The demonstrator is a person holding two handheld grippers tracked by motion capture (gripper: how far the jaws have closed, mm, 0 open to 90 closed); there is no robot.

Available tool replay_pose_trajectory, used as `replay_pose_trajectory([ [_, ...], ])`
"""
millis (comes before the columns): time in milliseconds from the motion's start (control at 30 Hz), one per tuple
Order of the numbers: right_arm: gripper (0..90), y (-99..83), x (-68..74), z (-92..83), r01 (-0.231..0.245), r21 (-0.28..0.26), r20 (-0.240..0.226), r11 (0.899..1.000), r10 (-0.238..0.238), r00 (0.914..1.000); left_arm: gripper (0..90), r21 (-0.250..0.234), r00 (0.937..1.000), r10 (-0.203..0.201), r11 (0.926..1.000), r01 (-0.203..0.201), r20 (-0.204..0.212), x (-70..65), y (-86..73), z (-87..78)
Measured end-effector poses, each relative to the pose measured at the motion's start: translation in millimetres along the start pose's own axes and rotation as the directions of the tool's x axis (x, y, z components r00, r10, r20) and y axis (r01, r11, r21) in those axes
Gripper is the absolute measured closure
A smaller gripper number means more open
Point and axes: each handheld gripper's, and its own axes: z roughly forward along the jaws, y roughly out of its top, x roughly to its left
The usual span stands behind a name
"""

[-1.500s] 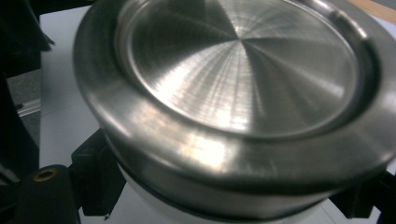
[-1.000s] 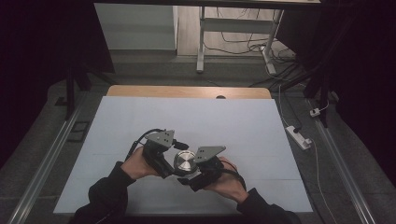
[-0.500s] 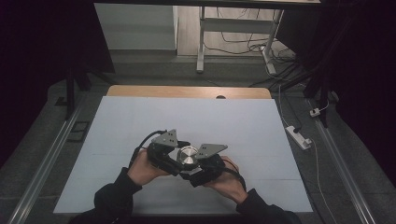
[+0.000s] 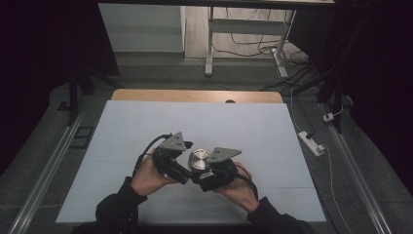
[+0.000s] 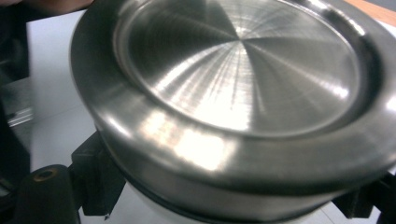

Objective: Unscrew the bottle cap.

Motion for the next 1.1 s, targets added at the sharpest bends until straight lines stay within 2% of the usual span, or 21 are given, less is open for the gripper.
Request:
replay_pose_trajectory([
  [100,14.4,-0.1,0.0,0.3,0.009,-0.001,-0.059,1.0,-0.009,0.9982,1.7,0.002,0.9948,0.054,0.9985,-0.055,0.086,9.1,-6.2,-10.3],
  [200,14.4,0.3,4.9,1.8,0.053,0.001,-0.116,0.999,-0.053,0.9918,2.7,-0.004,0.9785,0.095,0.9953,-0.096,0.183,15.4,-12.8,-13.5],
  [267,14.4,0.7,9.2,3.2,0.087,0.006,-0.16,0.996,-0.085,0.9834,4.9,-0.017,0.9596,0.114,0.9934,-0.114,0.257,17.3,-16.4,-12.7],
  [300,14.4,0.7,11.6,3.9,0.101,0.006,-0.178,0.995,-0.098,0.9792,5.1,-0.017,0.9538,0.123,0.9923,-0.123,0.274,17.7,-17.7,-11.6],
  [367,14.4,0.9,16.3,5.1,0.123,0.005,-0.208,0.992,-0.119,0.9707,6.0,-0.012,0.936,0.135,0.9903,-0.138,0.325,17.6,-19.8,-8.5],
  [467,14.4,1.2,21.2,5.6,0.146,-0.004,-0.238,0.989,-0.143,0.9605,6.9,-0.007,0.9165,0.16,0.9856,-0.169,0.367,15.0,-21.1,-4.1],
  [533,14.4,1.4,23.3,4.9,0.151,-0.005,-0.249,0.988,-0.148,0.9572,8.1,-0.012,0.9147,0.169,0.9841,-0.177,0.367,13.3,-20.7,-3.0],
  [567,14.4,1.5,23.7,4.7,0.158,-0.006,-0.251,0.987,-0.154,0.9556,8.7,-0.017,0.9118,0.171,0.9839,-0.178,0.373,13.0,-20.2,-2.7],
  [633,14.4,1.7,24.4,4.5,0.156,-0.009,-0.251,0.988,-0.153,0.9557,13.7,-0.029,0.9131,0.182,0.9824,-0.185,0.365,11.8,-19.6,-3.1],
  [700,14.4,1.9,23.8,4.3,0.159,-0.008,-0.246,0.987,-0.156,0.9567,18.5,-0.035,0.9207,0.189,0.9814,-0.189,0.341,10.6,-19.3,-3.2],
  [767,14.4,2.2,23.2,4.2,0.153,-0.012,-0.233,0.988,-0.152,0.9605,18.7,-0.039,0.9293,0.182,0.9831,-0.179,0.322,9.8,-19.0,-3.0],
  [867,14.4,2.9,21.0,3.3,0.127,-0.007,-0.194,0.992,-0.126,0.9728,18.8,-0.037,0.9533,0.147,0.9891,-0.143,0.264,8.1,-17.2,-1.2],
  [967,14.4,2.7,16.5,2.6,0.088,-0.006,-0.137,0.996,-0.088,0.9867,18.8,-0.035,0.9799,0.096,0.9952,-0.091,0.175,3.9,-13.9,2.7],
  [1033,14.4,2.2,14.1,1.9,0.073,-0.001,-0.093,0.997,-0.073,0.993,20.2,-0.039,0.9921,0.052,0.9981,-0.048,0.114,-0.1,-10.9,5.8],
  [1100,14.4,1.7,11.3,1.6,0.042,-0.002,-0.051,0.999,-0.042,0.9978,20.2,-0.038,0.999,0.027,0.999,-0.026,0.036,-6.7,-7.6,9.9],
])
